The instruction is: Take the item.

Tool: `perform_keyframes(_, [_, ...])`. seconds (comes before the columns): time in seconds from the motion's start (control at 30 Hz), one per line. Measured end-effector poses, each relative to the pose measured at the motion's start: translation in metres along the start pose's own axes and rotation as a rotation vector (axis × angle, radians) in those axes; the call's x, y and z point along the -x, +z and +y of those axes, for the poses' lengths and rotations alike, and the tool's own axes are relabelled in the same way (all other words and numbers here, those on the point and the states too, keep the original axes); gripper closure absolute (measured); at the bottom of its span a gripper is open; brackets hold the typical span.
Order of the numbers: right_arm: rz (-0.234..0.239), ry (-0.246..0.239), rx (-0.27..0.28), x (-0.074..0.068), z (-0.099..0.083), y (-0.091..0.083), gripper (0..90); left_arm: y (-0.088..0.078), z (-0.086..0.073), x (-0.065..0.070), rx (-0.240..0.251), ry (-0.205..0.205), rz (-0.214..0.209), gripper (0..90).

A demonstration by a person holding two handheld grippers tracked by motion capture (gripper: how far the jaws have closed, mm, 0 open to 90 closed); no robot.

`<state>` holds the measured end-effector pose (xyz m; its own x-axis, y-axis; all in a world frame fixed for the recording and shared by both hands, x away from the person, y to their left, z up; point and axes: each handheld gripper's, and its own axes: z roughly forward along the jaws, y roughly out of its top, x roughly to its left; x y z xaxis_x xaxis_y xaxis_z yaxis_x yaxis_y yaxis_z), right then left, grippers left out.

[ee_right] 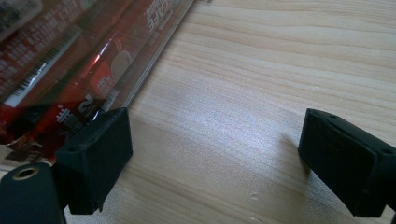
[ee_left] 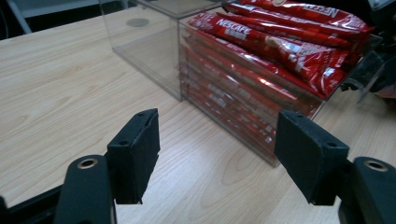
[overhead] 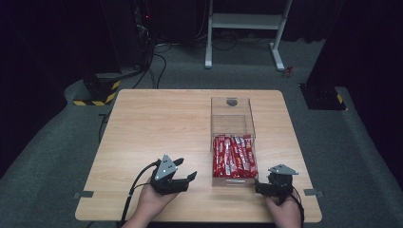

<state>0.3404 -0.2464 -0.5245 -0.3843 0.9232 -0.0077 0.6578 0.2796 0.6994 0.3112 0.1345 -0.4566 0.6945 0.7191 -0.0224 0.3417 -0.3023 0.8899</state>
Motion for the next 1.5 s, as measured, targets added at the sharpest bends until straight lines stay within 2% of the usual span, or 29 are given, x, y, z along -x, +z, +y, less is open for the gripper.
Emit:
perform_keyframes(0.33, [0.0, 0.0, 0.0, 0.0, 0.0, 0.0, 9.6, 0.008, 0.011, 0.011, 0.016, 0.004, -0.036, 33.0])
perform_keyframes(0.9, [0.0, -0.001, 0.0, 0.0, 0.0, 0.0, 9.6, 0.028, 0.036, 0.029, 0.028, 0.036, -0.089, 34.6])
perform_keyframes(1.5, [0.0, 0.0, 0.0, 0.0, 0.0, 0.0, 9.6, 0.051, 0.051, 0.034, 0.016, 0.029, -0.124, 37.7])
